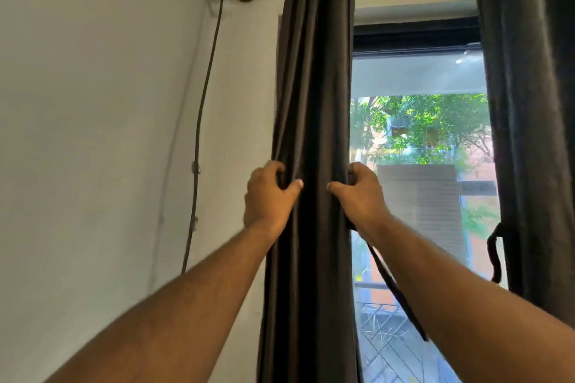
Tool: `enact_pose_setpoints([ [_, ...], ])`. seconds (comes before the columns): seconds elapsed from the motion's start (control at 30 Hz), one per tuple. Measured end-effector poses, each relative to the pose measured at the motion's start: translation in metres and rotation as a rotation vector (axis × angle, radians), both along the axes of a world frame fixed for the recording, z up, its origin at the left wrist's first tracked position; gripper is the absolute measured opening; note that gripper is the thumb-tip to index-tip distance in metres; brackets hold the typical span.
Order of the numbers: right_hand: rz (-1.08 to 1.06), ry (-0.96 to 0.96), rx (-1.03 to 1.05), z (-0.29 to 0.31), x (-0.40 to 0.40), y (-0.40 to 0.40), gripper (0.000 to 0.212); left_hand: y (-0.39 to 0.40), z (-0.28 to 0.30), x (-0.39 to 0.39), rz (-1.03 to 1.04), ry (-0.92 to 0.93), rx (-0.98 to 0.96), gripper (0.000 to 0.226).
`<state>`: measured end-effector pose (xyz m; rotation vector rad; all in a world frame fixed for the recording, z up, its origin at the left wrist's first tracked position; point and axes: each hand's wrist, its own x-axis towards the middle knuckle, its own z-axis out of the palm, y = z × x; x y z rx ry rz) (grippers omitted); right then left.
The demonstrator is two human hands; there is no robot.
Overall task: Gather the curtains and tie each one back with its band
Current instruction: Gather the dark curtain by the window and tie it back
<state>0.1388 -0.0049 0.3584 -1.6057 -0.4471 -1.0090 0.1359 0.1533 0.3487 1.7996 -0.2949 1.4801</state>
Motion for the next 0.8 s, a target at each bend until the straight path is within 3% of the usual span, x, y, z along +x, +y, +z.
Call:
enact_pose_setpoints([
  [0.13,-0.002,-0.043,-0.045,-0.011,0.003,0.011,0.023,-0.011,-0.02,0.01,-0.035,0.109,0.016,0.014],
  [0.2,-0.085,-0.002,-0.106,-0.02,0.009,0.005,0.02,-0.01,-0.025,0.01,-0.086,0.066,-0.001,0.004],
  [0.37,-0.48,0.05,-0.082,-0.027,0.016,-0.052,0.015,0.009,-0.025,0.006,-0.083,-0.093,-0.1,0.003],
  [0.47,-0.577,0.027,-0.07,-0.032,0.013,-0.075,0.015,0.012,-0.03,0.002,-0.103,-0.16,-0.127,0.007],
  [0.63,-0.326,-0.113,-0.159,-0.044,-0.005,-0.016,0.019,-0.024,-0.045,-0.011,-0.157,-0.22,-0.023,0.03],
  [0.8,-0.072,-0.134,-0.148,-0.049,-0.015,0.022,0.009,-0.053,-0.046,-0.021,-0.211,-0.215,0.0,0.038],
])
